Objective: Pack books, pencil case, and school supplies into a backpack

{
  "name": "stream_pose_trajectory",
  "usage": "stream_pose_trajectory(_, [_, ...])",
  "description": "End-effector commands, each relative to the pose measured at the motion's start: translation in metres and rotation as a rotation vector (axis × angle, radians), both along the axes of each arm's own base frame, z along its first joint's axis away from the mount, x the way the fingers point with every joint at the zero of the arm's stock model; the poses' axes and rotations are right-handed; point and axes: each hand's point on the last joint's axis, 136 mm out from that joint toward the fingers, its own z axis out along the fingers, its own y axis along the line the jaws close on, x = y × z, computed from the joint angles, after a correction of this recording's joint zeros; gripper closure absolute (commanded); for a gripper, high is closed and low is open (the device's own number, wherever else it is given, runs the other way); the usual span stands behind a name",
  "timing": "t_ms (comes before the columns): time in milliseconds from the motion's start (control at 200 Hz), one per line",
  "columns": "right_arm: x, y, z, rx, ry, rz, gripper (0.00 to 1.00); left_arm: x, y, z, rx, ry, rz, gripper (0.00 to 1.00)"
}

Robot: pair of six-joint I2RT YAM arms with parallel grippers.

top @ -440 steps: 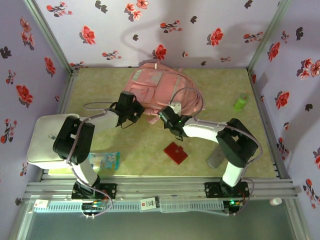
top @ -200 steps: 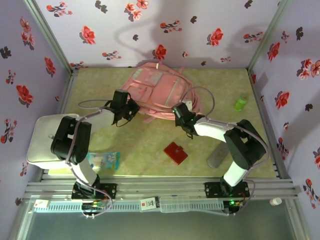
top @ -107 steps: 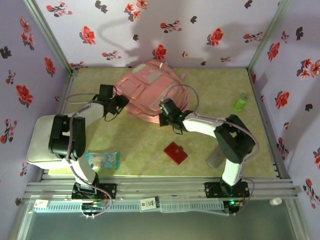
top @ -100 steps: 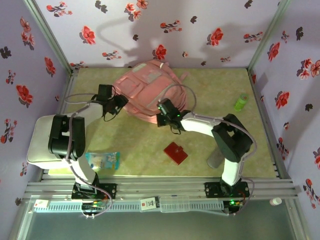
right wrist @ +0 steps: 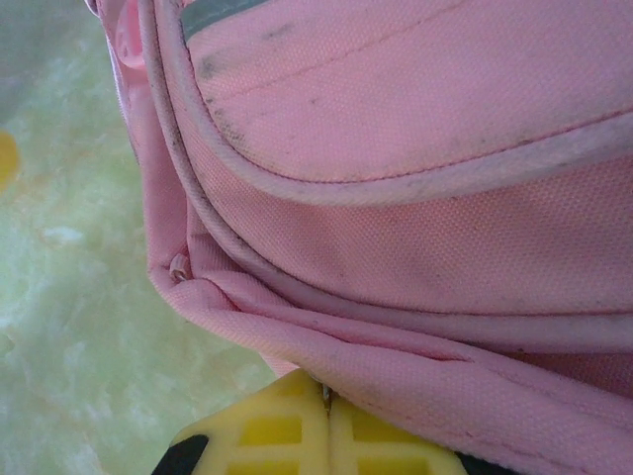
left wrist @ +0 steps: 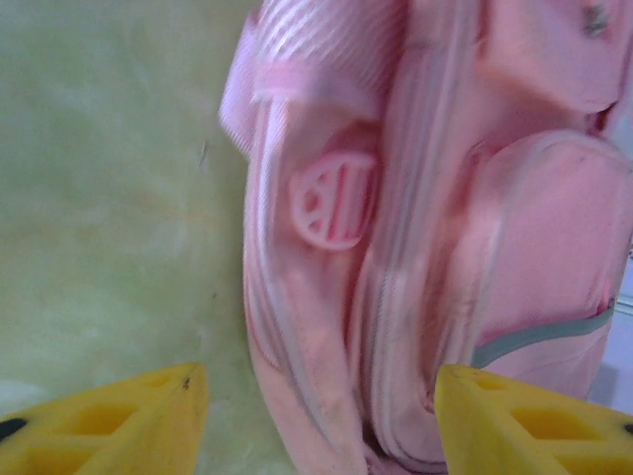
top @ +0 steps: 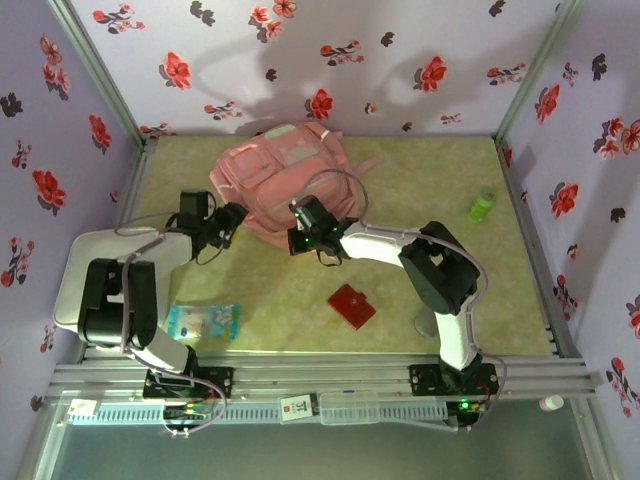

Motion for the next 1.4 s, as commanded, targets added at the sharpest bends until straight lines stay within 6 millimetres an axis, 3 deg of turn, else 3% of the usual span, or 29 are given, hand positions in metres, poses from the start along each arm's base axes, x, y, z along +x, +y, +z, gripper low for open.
stream_pose_trajectory(0, [0.008,0.01,0.012,0.056,-0.011,-0.013,1.0,0.003,-0.026,-0.002,-0.152,-0.007,0.006,0.42])
stream_pose_trajectory(270, [0.008,0.009,0.009,0.055,-0.001,-0.023,1.0,0.008,-0.053,-0.025,-0.222,0.023,-0.008,0.59])
stream_pose_trajectory(465, [0.008,0.005,0.006,0.039,0.003,-0.037,1.0,0.008,-0.058,-0.034,-0.207,0.044,-0.019,0.68])
stream_pose_trajectory(555, [0.008,0.002,0.004,0.026,0.006,-0.048,1.0,0.007,-0.059,-0.036,-0.189,0.053,-0.027,0.77])
stream_pose_trajectory(680, [0.007,-0.01,0.0,-0.021,0.015,-0.088,1.0,0.005,-0.056,-0.036,-0.151,0.053,-0.029,0.93])
stream_pose_trajectory(755, [0.007,-0.029,-0.003,-0.083,0.016,-0.147,1.0,0.005,-0.052,-0.032,-0.117,0.046,-0.032,1.0])
stream_pose_trajectory(950, [0.007,-0.088,0.008,-0.227,-0.005,-0.306,1.0,0.006,-0.045,-0.008,-0.034,0.001,-0.057,1.0])
stream_pose_trajectory(1120, [0.007,-0.113,0.018,-0.288,-0.022,-0.364,1.0,0.007,-0.042,0.007,0.0,-0.025,-0.07,1.0])
stream_pose_trajectory(1270, [0.009,-0.112,0.013,-0.297,-0.011,-0.362,1.0,0.007,-0.043,0.009,0.002,-0.03,-0.073,1.0])
stream_pose_trajectory(1395, [0.009,-0.094,0.009,-0.247,0.008,-0.295,0.85,0.007,-0.043,0.01,0.003,-0.031,-0.076,1.0])
